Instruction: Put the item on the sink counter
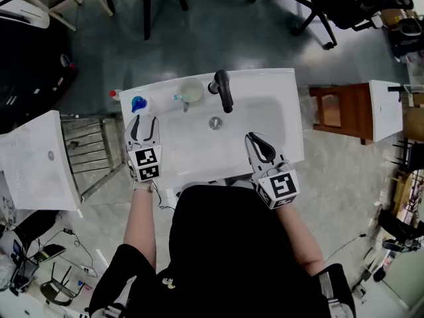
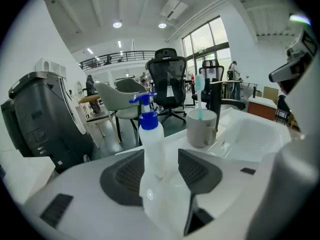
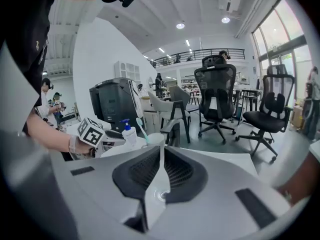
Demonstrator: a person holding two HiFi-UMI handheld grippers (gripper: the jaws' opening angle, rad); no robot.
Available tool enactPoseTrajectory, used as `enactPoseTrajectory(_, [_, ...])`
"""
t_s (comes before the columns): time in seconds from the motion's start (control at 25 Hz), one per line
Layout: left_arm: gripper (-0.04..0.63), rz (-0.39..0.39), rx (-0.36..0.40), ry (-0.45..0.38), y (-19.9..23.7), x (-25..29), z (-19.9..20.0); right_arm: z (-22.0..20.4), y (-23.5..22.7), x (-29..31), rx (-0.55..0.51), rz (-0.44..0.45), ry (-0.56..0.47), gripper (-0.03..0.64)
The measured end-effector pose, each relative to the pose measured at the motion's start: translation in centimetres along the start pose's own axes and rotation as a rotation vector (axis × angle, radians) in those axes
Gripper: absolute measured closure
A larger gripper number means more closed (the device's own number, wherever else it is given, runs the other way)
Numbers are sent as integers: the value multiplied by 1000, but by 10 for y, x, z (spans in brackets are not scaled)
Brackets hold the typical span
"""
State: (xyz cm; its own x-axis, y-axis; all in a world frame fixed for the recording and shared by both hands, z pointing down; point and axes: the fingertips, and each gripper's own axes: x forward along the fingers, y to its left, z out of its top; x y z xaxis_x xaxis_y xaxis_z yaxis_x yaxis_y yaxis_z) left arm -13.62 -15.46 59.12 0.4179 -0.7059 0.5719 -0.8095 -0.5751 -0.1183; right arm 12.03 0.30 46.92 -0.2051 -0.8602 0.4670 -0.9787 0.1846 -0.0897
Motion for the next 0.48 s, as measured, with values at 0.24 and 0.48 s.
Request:
enactPoseTrajectory(0.24, [374, 28, -47, -63, -24, -44, 28, 8, 2, -4, 6, 88, -50, 572])
enactPoseTrajectory(0.48, [449, 56, -109, -104, -43, -89, 47, 20, 7, -8, -4, 175, -98, 572])
